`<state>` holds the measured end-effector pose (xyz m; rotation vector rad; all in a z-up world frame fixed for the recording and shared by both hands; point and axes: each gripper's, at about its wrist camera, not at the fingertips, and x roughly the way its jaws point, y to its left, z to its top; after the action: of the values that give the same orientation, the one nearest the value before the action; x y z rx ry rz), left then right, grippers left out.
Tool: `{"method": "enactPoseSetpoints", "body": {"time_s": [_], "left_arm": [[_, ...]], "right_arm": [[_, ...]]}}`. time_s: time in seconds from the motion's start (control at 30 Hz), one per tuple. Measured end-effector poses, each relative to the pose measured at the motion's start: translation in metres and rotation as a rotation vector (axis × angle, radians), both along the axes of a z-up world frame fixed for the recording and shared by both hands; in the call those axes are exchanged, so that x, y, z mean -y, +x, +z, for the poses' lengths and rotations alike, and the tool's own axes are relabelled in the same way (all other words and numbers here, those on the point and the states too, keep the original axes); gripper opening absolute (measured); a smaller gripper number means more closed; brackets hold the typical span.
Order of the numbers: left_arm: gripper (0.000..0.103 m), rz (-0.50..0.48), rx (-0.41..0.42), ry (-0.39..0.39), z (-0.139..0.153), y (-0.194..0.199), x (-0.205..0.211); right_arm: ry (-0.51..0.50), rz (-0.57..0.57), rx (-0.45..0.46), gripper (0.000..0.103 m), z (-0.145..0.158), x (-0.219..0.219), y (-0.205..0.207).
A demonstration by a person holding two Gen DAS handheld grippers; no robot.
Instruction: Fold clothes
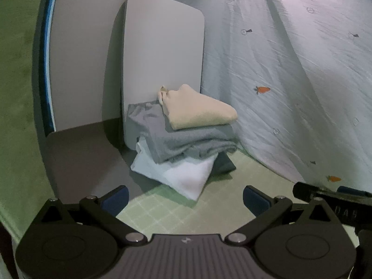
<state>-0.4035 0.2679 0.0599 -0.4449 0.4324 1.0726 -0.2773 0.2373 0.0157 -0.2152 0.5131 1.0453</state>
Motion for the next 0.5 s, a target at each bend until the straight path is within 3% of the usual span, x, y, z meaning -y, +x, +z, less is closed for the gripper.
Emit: {"method": "enactPoseSetpoints", "body": {"time_s": [0.5], "left_arm": [[0.103,-0.026,-0.019,-0.002,-0.006,-0.002,0.045]], "right_arm": [[-0.028,-0.005,0.002,0.103,-0.011,0.057,-0.015]]}}
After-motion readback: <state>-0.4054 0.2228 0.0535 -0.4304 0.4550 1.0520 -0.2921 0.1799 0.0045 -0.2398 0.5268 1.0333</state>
